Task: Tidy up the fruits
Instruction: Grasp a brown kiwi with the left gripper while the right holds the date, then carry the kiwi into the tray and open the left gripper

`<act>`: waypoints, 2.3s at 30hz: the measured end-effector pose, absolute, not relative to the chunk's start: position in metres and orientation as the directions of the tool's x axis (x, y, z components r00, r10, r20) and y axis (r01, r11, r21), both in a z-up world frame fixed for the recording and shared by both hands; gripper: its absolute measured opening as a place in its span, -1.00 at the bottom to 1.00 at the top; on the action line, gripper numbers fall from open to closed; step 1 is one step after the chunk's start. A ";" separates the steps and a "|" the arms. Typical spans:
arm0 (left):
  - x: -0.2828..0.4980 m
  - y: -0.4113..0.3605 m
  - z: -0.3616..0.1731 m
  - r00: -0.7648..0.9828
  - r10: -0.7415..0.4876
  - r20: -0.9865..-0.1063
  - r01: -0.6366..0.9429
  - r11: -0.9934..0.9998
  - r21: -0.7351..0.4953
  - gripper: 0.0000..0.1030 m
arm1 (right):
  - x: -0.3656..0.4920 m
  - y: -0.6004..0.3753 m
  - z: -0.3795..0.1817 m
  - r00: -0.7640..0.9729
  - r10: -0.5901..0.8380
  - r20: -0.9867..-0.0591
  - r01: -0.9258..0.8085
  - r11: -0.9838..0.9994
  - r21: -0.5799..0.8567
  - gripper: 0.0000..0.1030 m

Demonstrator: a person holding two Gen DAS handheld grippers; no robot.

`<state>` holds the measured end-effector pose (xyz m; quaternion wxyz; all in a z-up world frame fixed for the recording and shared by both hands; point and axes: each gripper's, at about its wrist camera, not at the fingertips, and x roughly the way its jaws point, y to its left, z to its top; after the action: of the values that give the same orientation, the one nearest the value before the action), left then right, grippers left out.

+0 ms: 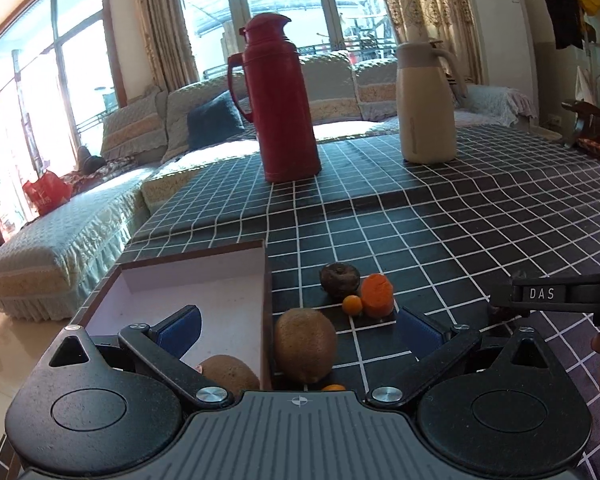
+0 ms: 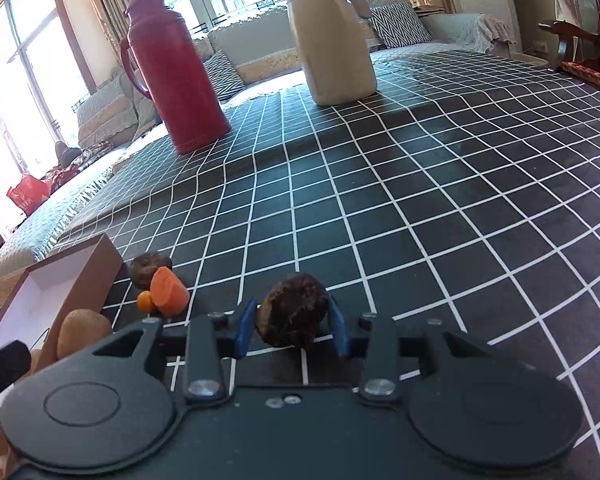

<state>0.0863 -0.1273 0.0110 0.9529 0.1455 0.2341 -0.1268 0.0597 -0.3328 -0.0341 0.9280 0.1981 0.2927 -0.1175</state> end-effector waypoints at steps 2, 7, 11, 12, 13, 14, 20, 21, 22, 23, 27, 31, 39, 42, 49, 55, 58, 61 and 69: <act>0.100 -0.135 0.008 0.833 -0.192 -0.520 0.354 0.905 0.234 0.99 | 0.058 -0.335 -0.034 0.801 -0.106 -0.590 0.338 0.893 0.298 -0.29; 0.118 -0.153 0.000 0.795 -0.200 -0.573 0.439 0.842 0.315 0.73 | 0.056 -0.343 -0.032 0.806 -0.106 -0.583 0.349 0.880 0.323 -0.44; 0.125 -0.166 -0.009 0.788 -0.147 -0.598 0.451 0.800 0.397 0.69 | 0.054 -0.349 -0.031 0.805 -0.100 -0.584 0.357 0.868 0.344 -0.49; 0.126 -0.166 -0.012 0.784 -0.139 -0.606 0.450 0.799 0.399 0.69 | 0.054 -0.349 -0.032 0.803 -0.104 -0.586 0.362 0.867 0.342 -0.51; 0.128 -0.166 -0.014 0.771 -0.139 -0.622 0.455 0.804 0.384 0.69 | 0.054 -0.350 -0.032 0.801 -0.107 -0.589 0.365 0.867 0.338 -0.51; 0.131 -0.165 -0.016 0.755 -0.148 -0.639 0.462 0.811 0.359 0.69 | 0.054 -0.351 -0.032 0.799 -0.108 -0.591 0.367 0.866 0.339 -0.51; 0.120 -0.166 -0.018 0.737 -0.224 -0.638 0.518 0.793 0.320 0.70 | 0.052 -0.357 -0.037 0.784 -0.108 -0.611 0.386 0.856 0.344 -0.46; 0.116 -0.168 -0.017 0.731 -0.255 -0.633 0.542 0.780 0.312 0.70 | 0.052 -0.359 -0.038 0.786 -0.102 -0.610 0.388 0.849 0.358 -0.44; 0.111 -0.168 -0.014 0.715 -0.304 -0.630 0.579 0.762 0.289 0.70 | 0.051 -0.360 -0.038 0.786 -0.099 -0.611 0.391 0.845 0.365 -0.44; 0.109 -0.168 -0.012 0.697 -0.342 -0.631 0.608 0.748 0.267 0.70 | 0.051 -0.360 -0.038 0.785 -0.102 -0.610 0.394 0.843 0.367 -0.42; 0.106 -0.163 -0.008 0.695 -0.385 -0.608 0.605 0.770 0.203 0.70 | 0.051 -0.358 -0.038 0.786 -0.100 -0.610 0.393 0.842 0.369 -0.40; 0.114 -0.149 -0.008 0.766 -0.315 -0.560 0.495 0.845 0.202 0.70 | 0.050 -0.360 -0.038 0.790 -0.089 -0.607 0.387 0.840 0.380 -0.40; 0.124 -0.176 -0.018 0.737 -0.272 -0.619 0.531 0.800 0.280 0.69 | 0.053 -0.359 -0.040 0.787 -0.082 -0.612 0.382 0.843 0.379 -0.38; 0.123 -0.187 -0.026 0.729 -0.262 -0.632 0.546 0.779 0.307 0.67 | 0.053 -0.359 -0.040 0.788 -0.080 -0.611 0.379 0.845 0.378 -0.37; 0.127 -0.180 -0.033 0.687 -0.284 -0.668 0.541 0.814 0.210 0.00 | 0.054 -0.360 -0.043 0.788 -0.057 -0.613 0.366 0.844 0.392 -0.31; 0.120 -0.171 -0.031 0.683 -0.323 -0.655 0.540 0.827 0.155 -0.01 | 0.055 -0.356 -0.044 0.789 -0.060 -0.612 0.350 0.862 0.366 -0.26; 0.117 -0.167 -0.028 0.685 -0.340 -0.644 0.538 0.832 0.133 -0.01 | 0.054 -0.353 -0.044 0.790 -0.063 -0.609 0.336 0.877 0.345 -0.21; 0.117 -0.159 -0.024 0.675 -0.373 -0.636 0.537 0.840 0.076 -0.01 | 0.054 -0.353 -0.045 0.792 -0.067 -0.606 0.337 0.876 0.344 -0.21; 0.118 -0.131 -0.007 0.690 -0.428 -0.584 0.497 0.866 -0.048 -0.01 | 0.053 -0.351 -0.045 0.797 -0.075 -0.600 0.328 0.887 0.325 -0.28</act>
<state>0.1184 -0.1310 -0.0070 0.9175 0.0572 0.3024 -0.2522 0.0527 -0.3513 -0.0447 0.9240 0.2113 0.2995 -0.1092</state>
